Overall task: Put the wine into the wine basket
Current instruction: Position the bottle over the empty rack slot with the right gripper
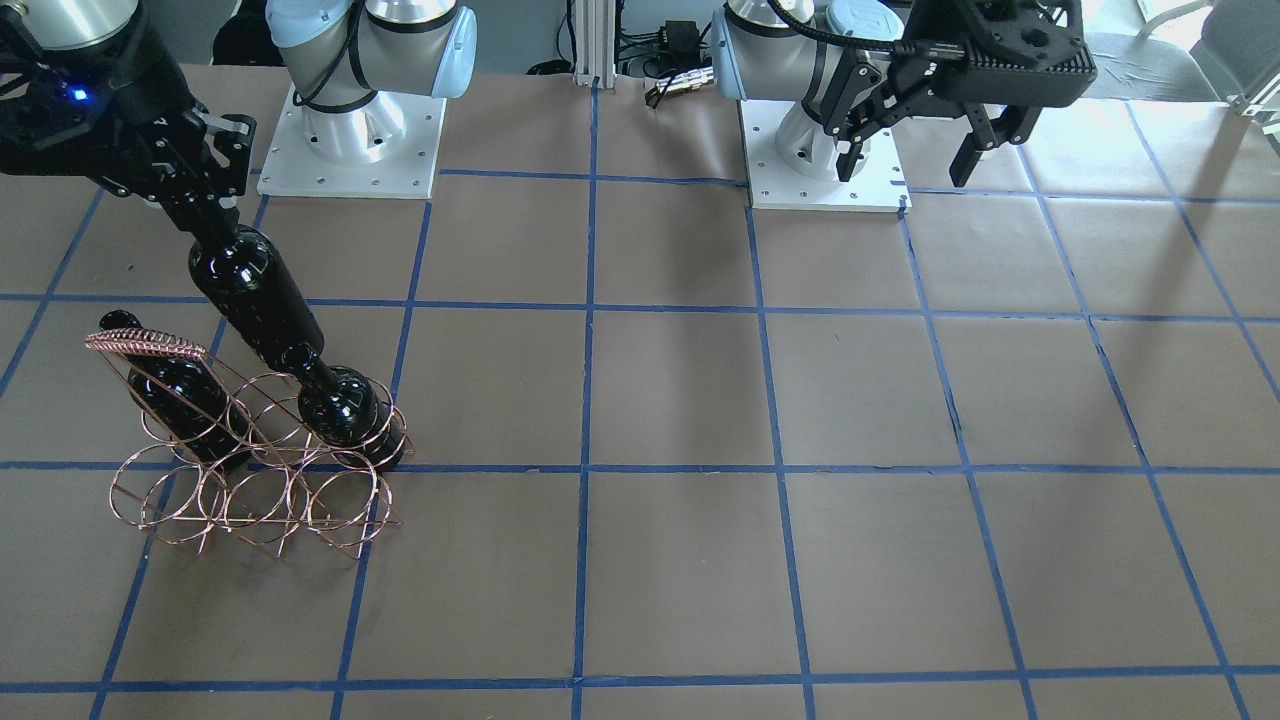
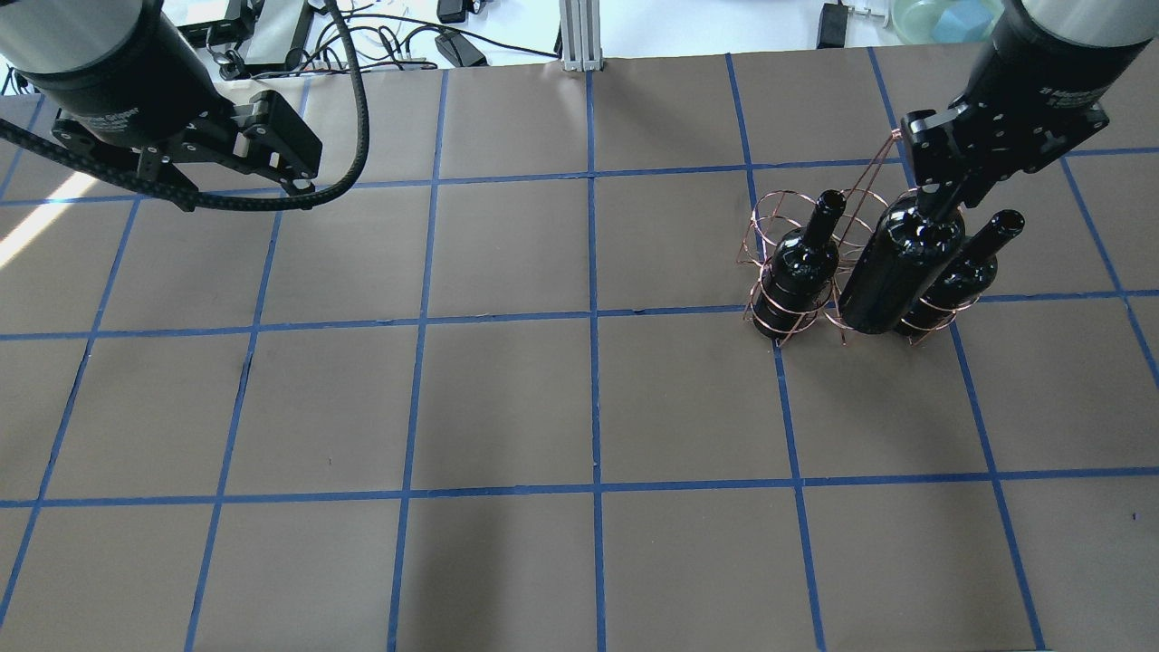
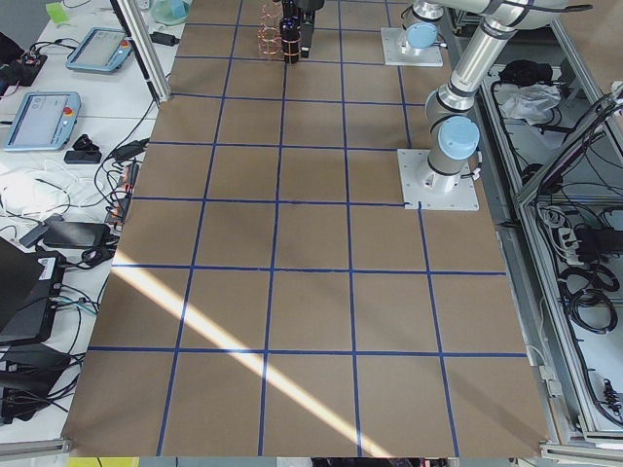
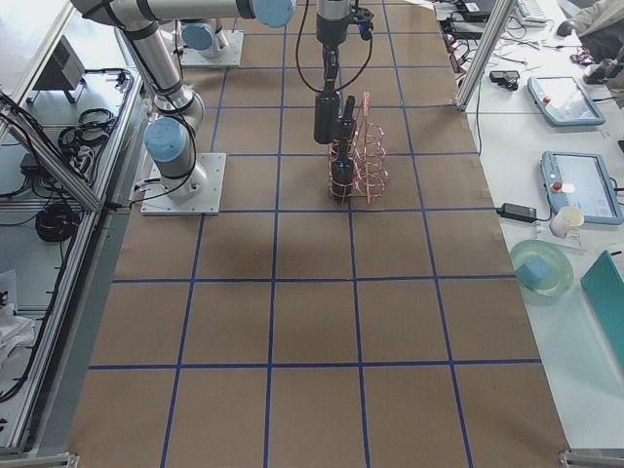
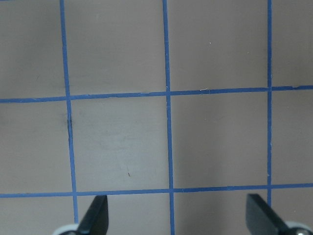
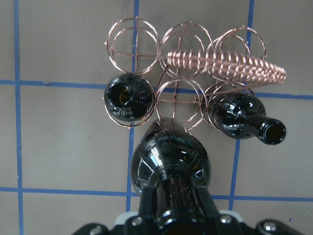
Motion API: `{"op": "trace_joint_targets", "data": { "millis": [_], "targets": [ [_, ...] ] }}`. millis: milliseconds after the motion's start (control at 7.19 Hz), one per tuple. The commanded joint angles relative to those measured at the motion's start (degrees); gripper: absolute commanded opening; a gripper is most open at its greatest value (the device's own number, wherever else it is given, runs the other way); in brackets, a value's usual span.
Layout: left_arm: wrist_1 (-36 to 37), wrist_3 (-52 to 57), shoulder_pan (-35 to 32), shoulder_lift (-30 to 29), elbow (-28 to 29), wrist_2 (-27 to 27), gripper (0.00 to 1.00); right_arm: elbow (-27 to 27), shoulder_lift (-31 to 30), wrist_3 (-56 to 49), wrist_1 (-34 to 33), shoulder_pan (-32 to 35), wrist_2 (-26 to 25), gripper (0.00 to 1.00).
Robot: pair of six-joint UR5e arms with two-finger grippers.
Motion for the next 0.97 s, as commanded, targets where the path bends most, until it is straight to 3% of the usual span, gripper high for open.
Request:
{"op": "trace_joint_targets", "data": {
  "millis": [0,834],
  "targets": [
    [0.03,0.0,-0.03,-0.07,0.0,0.0,1.0,-0.03,1.95,-1.01,-3.53,-1.03,-0.14,0.0],
    [1.26,0.26,0.67,-0.6,-1.22,-0.53,1.0,0.67,3.71,-2.52,-4.41,-3.94,0.74,0.0]
  ]
}}
